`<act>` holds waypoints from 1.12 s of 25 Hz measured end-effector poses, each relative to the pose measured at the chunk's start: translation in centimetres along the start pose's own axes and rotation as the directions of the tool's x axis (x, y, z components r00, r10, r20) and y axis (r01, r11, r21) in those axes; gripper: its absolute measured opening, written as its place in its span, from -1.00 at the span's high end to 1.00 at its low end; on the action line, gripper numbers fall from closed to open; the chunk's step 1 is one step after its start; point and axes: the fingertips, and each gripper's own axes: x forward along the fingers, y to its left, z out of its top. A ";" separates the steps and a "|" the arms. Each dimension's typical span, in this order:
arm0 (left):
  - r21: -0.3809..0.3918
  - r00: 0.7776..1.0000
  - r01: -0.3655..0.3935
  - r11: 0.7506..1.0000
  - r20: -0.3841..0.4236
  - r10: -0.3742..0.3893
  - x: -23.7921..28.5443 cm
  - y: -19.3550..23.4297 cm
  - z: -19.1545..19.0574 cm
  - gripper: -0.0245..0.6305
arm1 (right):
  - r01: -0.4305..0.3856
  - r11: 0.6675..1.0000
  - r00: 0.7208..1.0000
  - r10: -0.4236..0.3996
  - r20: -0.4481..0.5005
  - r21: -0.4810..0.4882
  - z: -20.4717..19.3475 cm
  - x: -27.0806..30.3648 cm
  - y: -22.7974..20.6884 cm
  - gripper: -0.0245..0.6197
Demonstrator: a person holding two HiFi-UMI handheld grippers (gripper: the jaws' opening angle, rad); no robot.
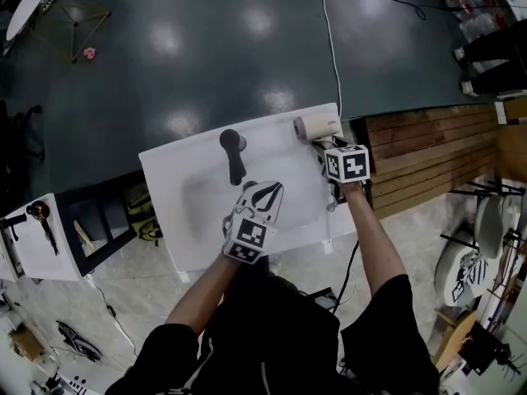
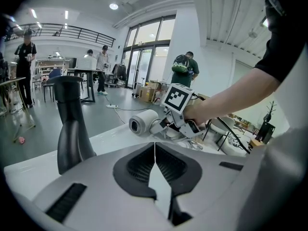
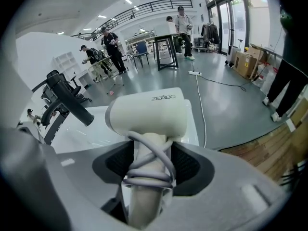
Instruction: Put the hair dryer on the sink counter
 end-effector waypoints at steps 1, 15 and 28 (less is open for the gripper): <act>0.002 1.000 0.000 1.000 0.000 0.000 0.0 0.0 0.0 0.88 | 0.000 1.000 1.000 0.000 -0.001 0.001 0.0 0.0 0.0 0.20; 0.008 1.000 0.002 1.000 -0.001 -0.002 -0.8 -0.1 -0.1 0.88 | 0.006 1.000 1.000 -0.006 -0.010 0.023 0.3 -1.0 0.4 0.13; 0.047 0.999 0.025 0.999 0.021 -0.026 -1.2 -1.8 0.8 0.88 | 0.027 0.999 0.993 -0.030 0.111 0.026 1.2 -5.4 0.8 0.17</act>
